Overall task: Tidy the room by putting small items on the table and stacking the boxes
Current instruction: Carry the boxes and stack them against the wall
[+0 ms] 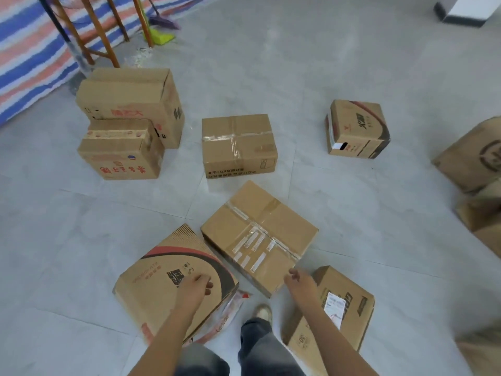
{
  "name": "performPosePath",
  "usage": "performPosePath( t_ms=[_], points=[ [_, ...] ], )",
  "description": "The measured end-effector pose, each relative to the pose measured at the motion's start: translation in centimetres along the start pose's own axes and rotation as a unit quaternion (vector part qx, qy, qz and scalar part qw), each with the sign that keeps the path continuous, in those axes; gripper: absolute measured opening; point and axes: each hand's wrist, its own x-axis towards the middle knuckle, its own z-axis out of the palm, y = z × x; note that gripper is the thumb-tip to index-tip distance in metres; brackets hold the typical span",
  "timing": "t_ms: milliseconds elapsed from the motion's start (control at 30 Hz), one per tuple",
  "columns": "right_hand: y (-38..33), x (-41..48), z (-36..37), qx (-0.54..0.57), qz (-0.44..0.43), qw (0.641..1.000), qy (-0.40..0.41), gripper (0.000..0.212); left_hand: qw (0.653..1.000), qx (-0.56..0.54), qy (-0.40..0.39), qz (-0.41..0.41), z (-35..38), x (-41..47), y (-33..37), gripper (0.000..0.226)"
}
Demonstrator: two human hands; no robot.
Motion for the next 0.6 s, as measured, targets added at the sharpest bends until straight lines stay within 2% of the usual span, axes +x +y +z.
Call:
performPosePath(
  t_ms=[133,333,433,600],
  points=[
    [0.6,3.6,-3.1,0.029,0.045,0.998,0.014,0.037,0.994,0.089,-0.025,0.050,4.0,1.7,4.0,0.026],
    [2.3,7.9,-4.2,0.051,0.102,0.993,0.016,0.035,0.988,0.141,-0.042,0.043,5.4,7.6,6.4,0.029],
    [3.8,10.4,-3.5,0.048,0.132,0.990,0.029,0.035,0.986,0.152,-0.055,0.038,6.0,11.9,7.1,0.027],
    [7.5,16.8,0.5,0.044,0.202,0.978,0.006,0.035,0.972,0.220,-0.064,0.043,7.8,21.6,5.6,0.018]
  ],
)
